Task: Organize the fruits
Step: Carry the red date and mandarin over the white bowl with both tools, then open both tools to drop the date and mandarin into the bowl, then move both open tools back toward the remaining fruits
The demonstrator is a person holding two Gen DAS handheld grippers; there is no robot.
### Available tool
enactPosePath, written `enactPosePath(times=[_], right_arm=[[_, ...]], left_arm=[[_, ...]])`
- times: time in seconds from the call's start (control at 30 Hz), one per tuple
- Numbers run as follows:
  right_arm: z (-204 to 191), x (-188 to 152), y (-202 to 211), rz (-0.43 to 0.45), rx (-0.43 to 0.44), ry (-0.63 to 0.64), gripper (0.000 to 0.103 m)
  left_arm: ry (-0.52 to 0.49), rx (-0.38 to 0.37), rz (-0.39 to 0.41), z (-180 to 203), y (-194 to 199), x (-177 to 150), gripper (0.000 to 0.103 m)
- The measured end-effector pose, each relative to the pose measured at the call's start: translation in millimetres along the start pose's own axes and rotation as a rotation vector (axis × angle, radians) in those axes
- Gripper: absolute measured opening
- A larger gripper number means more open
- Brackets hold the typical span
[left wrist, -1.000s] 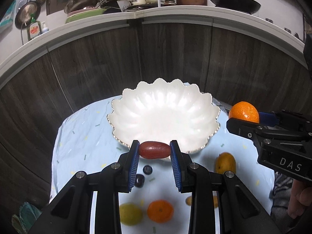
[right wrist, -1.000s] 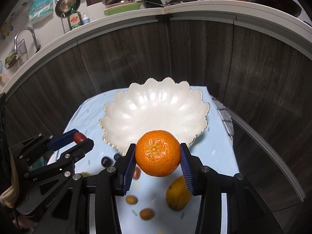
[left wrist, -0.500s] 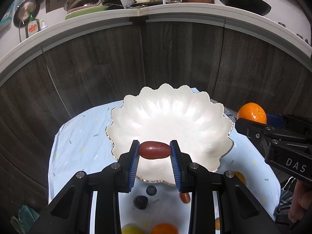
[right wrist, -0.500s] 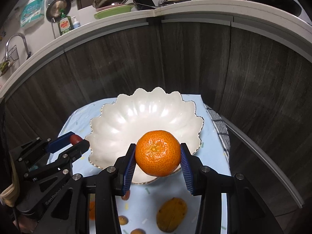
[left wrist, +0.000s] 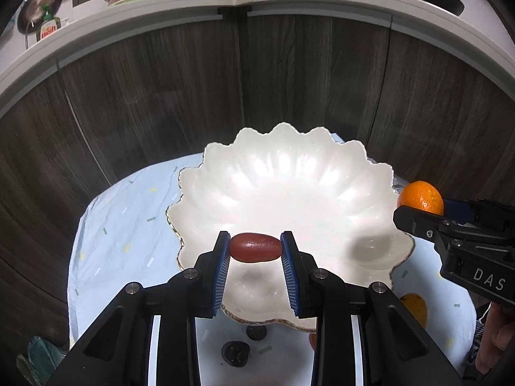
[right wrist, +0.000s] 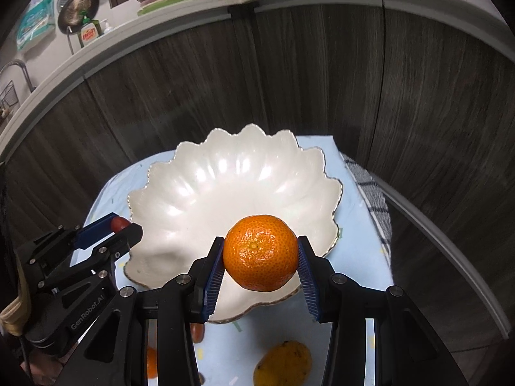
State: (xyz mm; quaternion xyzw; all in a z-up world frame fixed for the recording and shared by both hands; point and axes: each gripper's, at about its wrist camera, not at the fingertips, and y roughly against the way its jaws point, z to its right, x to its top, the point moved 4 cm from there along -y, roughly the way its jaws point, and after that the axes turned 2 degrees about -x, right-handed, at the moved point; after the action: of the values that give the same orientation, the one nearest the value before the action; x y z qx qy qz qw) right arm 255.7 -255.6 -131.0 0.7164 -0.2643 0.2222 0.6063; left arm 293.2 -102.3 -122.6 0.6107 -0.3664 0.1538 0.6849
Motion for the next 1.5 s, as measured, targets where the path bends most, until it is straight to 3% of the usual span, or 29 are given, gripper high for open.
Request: enactPosePath(times=[0.43,0.53,0.73,0.9,1.5], right_arm=[[-1.5,-1.5,-19.5,-0.040,-0.026,0.025,0.045],[0.0,-0.3,-20.6,-0.045,-0.049,0.017,0.046],[-1.9,7.8,-10.2,0.006,-0.102,0.034,0.069],[-7.8,15.8,2.4,0.036,-0.108,0.043,0.072],[-19.8,13.8,56.9,0.096,-0.112,0.015,0.073]], left_arm=[[0.019,-0.011,-0.055,-2.8,-20.9,-5.7,0.035],[0.027,0.002,-0.048,-4.8,-19.7,-4.9,0.056],[0.034,0.013,-0.020,-10.2,-10.0,-1.1,0.072],[0.053,0.033,0.027,-17.4,5.6,6.2,0.088],[0.054,0.080,0.089,-24.0,63.2,10.6,0.098]])
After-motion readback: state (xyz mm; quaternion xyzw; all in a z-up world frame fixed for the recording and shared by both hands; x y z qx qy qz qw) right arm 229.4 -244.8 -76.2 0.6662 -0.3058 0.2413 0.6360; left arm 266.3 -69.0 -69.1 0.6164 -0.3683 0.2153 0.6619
